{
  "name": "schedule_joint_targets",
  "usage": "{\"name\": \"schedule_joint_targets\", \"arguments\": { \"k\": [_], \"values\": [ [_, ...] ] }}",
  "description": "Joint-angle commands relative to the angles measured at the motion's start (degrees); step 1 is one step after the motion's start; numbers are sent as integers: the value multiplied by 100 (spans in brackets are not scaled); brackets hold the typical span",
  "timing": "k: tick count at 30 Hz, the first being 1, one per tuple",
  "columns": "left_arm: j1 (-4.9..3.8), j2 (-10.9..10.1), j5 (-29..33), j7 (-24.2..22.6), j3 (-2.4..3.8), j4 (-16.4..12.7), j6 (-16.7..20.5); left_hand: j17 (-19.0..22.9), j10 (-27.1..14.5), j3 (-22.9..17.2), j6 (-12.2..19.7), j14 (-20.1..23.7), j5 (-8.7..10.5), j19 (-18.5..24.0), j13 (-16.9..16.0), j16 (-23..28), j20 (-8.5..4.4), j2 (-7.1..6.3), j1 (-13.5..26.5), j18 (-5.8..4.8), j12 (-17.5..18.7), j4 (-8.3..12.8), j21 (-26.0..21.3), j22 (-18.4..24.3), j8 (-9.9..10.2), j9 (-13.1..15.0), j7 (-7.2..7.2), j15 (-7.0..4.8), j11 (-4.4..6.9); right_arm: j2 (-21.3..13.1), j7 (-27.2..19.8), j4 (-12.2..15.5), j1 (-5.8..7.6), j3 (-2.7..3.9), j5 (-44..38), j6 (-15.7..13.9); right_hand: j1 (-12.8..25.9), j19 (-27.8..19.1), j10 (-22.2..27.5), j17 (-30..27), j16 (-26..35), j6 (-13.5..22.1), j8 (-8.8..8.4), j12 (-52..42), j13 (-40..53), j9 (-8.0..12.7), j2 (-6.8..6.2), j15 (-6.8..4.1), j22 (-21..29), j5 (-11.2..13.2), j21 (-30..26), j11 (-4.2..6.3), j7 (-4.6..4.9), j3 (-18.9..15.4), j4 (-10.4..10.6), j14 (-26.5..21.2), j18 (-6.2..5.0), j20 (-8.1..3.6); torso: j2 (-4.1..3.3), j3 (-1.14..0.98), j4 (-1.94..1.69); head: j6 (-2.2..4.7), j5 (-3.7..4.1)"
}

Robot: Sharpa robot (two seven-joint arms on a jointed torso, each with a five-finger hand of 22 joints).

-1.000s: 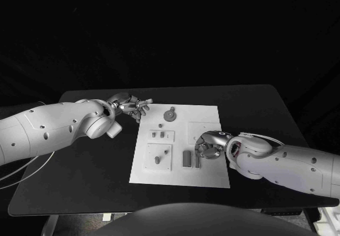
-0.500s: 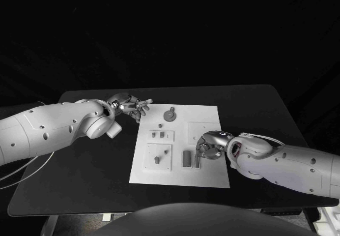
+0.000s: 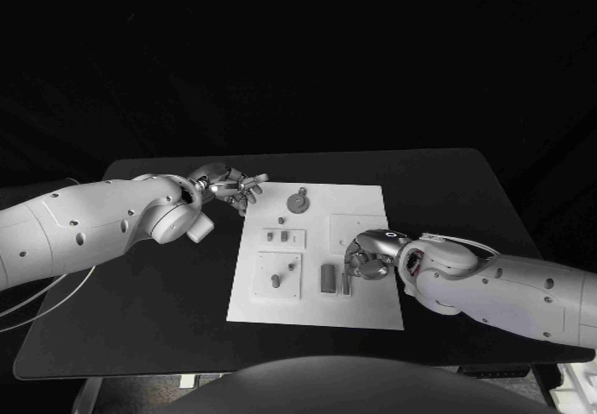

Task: Assemble the parts on the task board

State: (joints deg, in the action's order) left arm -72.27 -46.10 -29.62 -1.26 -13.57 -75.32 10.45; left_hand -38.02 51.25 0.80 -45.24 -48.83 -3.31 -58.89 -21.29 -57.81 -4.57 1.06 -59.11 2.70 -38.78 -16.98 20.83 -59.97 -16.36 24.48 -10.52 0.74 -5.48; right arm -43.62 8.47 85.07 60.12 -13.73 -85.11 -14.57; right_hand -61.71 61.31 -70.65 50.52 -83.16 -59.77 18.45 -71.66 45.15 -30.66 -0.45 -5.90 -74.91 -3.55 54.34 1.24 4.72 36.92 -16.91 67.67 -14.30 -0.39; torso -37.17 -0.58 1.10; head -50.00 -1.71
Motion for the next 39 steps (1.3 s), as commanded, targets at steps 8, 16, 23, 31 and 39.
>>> {"name": "schedule_joint_targets", "arguments": {
  "k": [8, 16, 23, 31, 39],
  "values": [
    [-3, 14, -12, -95, 4, 4, 6, -6, -40, -14, 8, 32, 29, 10, 8, -10, -42, 20, 22, 237, -33, -5, -22, -10, -33, -9, -53, -3, -8, -138, -201, 9, -21, -11, 543, -510, -49, -15, 8, 6, -19, -41, 22, -34, 3, -3, 17, -42, -87, 37, 35, 29, 10, -33, 8, -1, -70, -15, 5, 1, 3, 0, 7],
    [-3, 20, 71, -319, 4, 8, 189, -3, -54, -19, 27, 43, 27, 20, 13, -1, -40, 12, -30, 237, -30, 0, -32, -13, -28, -14, -58, -1, -13, -224, -570, 26, 124, 55, 1591, -942, 73, 13, 37, -5, 4, 383, -208, 13, -20, 93, -279, -33, -76, 30, 39, -88, 123, -142, 48, -5, -70, -8, 4, 0, 3, 0, 24],
    [-5, 12, 480, -682, 5, 66, 534, 32, -128, -104, -53, 105, 36, 95, 44, 71, -5, -103, -652, 228, 16, 218, -84, -11, -99, 10, -31, 8, -34, -199, -1140, -430, 309, 195, 2908, -1175, 209, -39, 158, -48, 112, 513, -269, 112, -59, 115, -416, 32, -18, 40, -51, -155, 201, -173, 103, -82, -68, 32, 6, 4, 7, 79, 2],
    [-12, 30, 1285, -1077, 21, 430, 494, 700, 9, 575, -42, 125, 32, 433, 694, 1456, 364, -18, -1820, 171, 1007, 7, -835, 547, -171, -2, 47, 416, -238, 217, -2374, -1916, 373, 583, 4490, -650, 406, -985, 1127, -516, 1176, 675, -295, 1035, -551, 105, -346, 197, 331, 29, -875, -268, 313, -45, 91, -983, 75, 415, 35, 4, 16, 545, -30],
    [-40, 356, 1812, -1384, 41, 1201, 183, 1083, -35, 810, 151, 416, 27, 827, 1178, 2659, 649, 109, -2023, 139, 2002, 15, -1462, 1053, -105, -56, 120, 703, -288, 701, -2790, -2932, 372, 974, 5717, -139, 590, -2030, 1791, -1485, 3144, 876, -261, 2827, -1792, 63, -193, 830, 995, 34, -2046, -569, 501, 27, 96, -1720, 232, 858, 113, -13, 30, 968, -79]
  ]
}}
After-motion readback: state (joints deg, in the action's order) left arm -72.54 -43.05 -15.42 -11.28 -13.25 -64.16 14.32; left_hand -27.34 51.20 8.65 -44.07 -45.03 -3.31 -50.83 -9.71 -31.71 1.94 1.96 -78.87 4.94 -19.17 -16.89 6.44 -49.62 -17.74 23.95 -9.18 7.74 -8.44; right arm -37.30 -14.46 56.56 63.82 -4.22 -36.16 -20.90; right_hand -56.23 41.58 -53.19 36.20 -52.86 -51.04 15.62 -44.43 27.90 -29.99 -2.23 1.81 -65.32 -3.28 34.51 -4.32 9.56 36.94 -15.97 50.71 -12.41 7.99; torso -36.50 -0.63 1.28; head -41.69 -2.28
